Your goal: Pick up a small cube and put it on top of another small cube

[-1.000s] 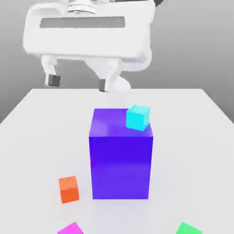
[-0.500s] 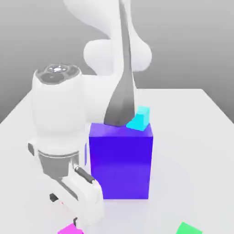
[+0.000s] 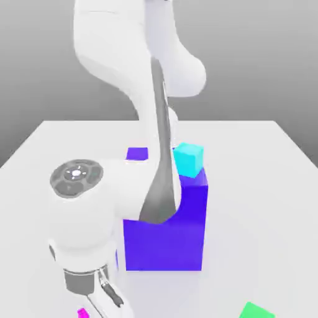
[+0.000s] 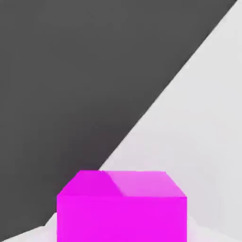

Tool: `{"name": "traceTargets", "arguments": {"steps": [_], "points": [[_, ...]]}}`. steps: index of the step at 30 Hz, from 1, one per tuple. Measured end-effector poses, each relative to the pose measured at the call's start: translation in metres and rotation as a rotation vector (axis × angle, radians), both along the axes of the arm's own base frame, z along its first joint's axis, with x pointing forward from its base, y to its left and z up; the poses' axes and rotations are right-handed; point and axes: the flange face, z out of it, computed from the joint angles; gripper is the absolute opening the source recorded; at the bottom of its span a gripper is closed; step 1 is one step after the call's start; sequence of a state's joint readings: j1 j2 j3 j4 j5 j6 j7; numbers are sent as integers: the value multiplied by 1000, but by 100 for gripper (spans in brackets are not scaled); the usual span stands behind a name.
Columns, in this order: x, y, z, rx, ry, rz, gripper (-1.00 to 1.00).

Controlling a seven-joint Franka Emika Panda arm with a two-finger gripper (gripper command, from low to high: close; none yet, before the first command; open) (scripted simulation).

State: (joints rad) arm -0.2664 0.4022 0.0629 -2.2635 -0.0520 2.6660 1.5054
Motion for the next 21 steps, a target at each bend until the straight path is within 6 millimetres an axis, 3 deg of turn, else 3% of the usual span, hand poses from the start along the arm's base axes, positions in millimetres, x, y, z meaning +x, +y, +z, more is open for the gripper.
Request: {"name": "traceTargets", "arguments": {"steps": [3,9,16,18,20,21], "points": [[8,36,17,1,0,166,-100],[19,133,36,1,0,596,-100],[7,249,59,1,0,1106,-100],[5,265,46,1,0,1177,-100],[4,269,18,0,0,1195,-100],[4,270,6,0,0,1198,100]]}}
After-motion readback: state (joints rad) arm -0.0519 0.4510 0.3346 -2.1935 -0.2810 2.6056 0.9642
